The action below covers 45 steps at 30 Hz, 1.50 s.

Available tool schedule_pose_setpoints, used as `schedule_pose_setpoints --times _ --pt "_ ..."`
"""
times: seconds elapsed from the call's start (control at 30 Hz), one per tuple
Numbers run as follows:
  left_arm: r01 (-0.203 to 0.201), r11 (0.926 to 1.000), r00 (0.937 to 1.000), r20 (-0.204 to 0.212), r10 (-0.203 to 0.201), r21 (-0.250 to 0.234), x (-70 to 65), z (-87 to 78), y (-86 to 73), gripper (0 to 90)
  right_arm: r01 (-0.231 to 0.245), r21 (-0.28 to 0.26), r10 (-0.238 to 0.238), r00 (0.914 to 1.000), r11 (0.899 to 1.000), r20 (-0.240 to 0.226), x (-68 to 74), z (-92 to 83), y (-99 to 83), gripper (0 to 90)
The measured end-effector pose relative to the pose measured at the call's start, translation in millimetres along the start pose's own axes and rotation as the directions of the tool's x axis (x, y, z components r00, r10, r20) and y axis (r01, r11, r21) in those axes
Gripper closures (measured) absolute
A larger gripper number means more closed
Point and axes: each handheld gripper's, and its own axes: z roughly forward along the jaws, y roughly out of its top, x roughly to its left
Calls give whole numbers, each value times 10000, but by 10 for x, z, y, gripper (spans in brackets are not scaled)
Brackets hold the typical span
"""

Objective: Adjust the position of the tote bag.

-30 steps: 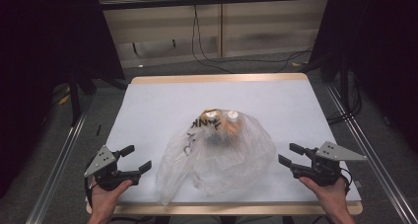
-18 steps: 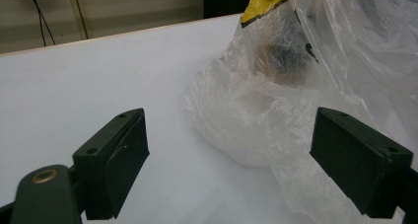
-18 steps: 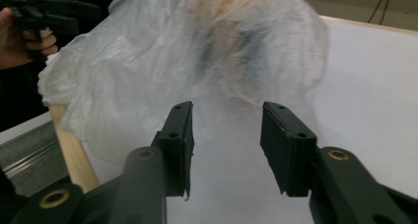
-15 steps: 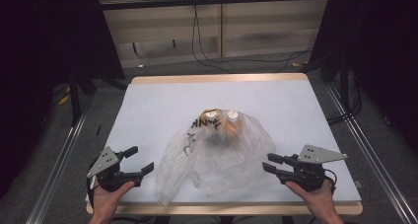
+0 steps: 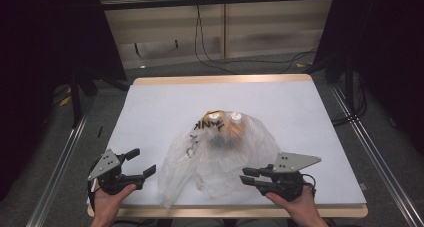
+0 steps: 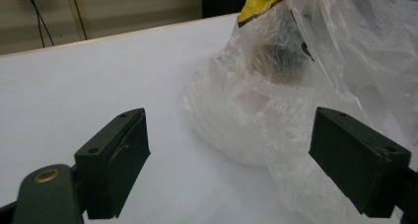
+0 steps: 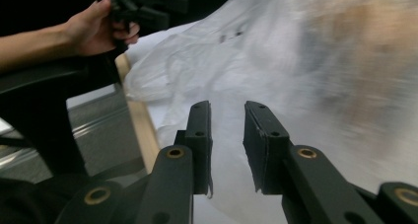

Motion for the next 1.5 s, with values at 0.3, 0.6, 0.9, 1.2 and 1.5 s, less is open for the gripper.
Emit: schedule_pose_setpoints --times 0.3,0.6,0.9,1.2,1.5 --pt "45 10000 10000 12 -45 -17 3 5 -2 147 508 714 -423 9924 9962 -1154 184 422 109 712" --pt "12 10000 10000 86 -11 -24 0 7 -1 148 870 1971 -642 9908 9765 -1192 182 819 43 675" --pt "26 10000 10000 71 -27 13 -12 11 2 147 777 2999 -644 9965 9508 -540 22 1044 -157 585" --pt "15 10000 9993 386 -13 -42 -80 -13 21 156 734 3297 -677 9973 9412 -287 -61 1205 -236 603" --pt "-70 9999 9933 1155 52 154 -337 -39 14 170 1101 3336 -1163 9932 9363 -13 -41 1209 -237 869"
